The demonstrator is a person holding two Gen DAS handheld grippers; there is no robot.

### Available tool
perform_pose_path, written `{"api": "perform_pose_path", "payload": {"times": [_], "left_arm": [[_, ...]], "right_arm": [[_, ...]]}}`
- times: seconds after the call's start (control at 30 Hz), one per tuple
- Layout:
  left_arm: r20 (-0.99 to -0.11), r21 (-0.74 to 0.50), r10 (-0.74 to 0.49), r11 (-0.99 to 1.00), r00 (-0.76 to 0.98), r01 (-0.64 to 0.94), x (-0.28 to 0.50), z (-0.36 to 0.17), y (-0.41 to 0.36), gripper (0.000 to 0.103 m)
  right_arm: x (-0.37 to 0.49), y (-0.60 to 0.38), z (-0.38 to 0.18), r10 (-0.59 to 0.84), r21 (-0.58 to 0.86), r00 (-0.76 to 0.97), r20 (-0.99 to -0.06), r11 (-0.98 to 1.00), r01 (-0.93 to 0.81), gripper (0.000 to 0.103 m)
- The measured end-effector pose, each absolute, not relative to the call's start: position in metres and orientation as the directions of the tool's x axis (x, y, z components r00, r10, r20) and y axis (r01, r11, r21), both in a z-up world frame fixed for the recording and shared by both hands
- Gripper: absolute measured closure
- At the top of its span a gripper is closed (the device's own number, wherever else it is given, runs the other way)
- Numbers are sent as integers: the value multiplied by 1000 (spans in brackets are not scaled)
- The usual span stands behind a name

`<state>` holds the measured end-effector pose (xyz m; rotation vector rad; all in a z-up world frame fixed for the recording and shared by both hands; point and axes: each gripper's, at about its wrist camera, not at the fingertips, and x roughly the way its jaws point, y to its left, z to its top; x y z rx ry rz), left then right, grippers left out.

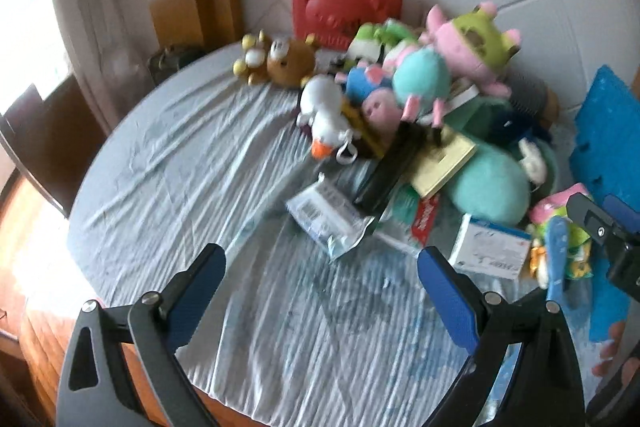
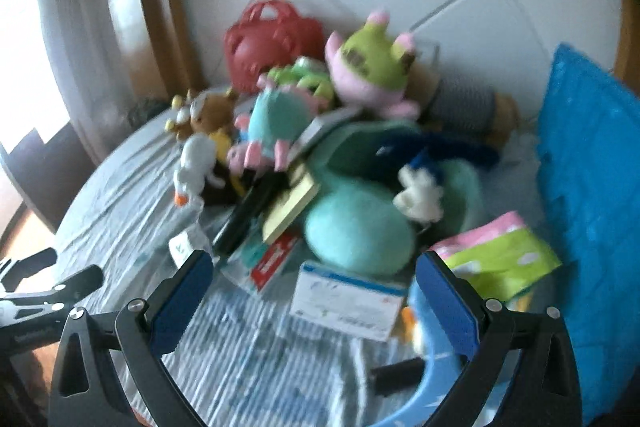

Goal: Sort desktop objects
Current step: 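Withdraw both tools from the crate back toward the pile, then lower left tool onto the clear wipes packet while right tool reaches the Tylenol box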

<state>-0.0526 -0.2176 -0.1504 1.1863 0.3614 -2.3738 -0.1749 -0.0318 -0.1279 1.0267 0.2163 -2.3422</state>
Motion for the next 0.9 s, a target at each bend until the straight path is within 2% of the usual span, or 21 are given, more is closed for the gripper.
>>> {"api": "perform_pose_path", "payload": {"times": [0.27, 0.6, 0.8, 0.9], "left_arm": [[-854, -36, -197, -901, -481, 432, -89, -198, -256, 5], [-916, -89, -19, -964, -401, 250, -141, -278, -270, 5], [-934, -53, -43, -965, -353, 258, -151, -308, -287, 12], [-933, -3, -107, -953, -344, 305, -151, -310, -305, 16]], "right_arm": [[-187, -73, -165, -370, 80, -522, -768, -865, 496, 0], [-197, -101, -212, -229, 78, -510, -829, -951, 301, 0], [-205, -120, -245, -248, 113, -456, -855, -946, 303, 0], [-204, -131, -260, -254, 118, -427, -868, -940, 321, 0]]}}
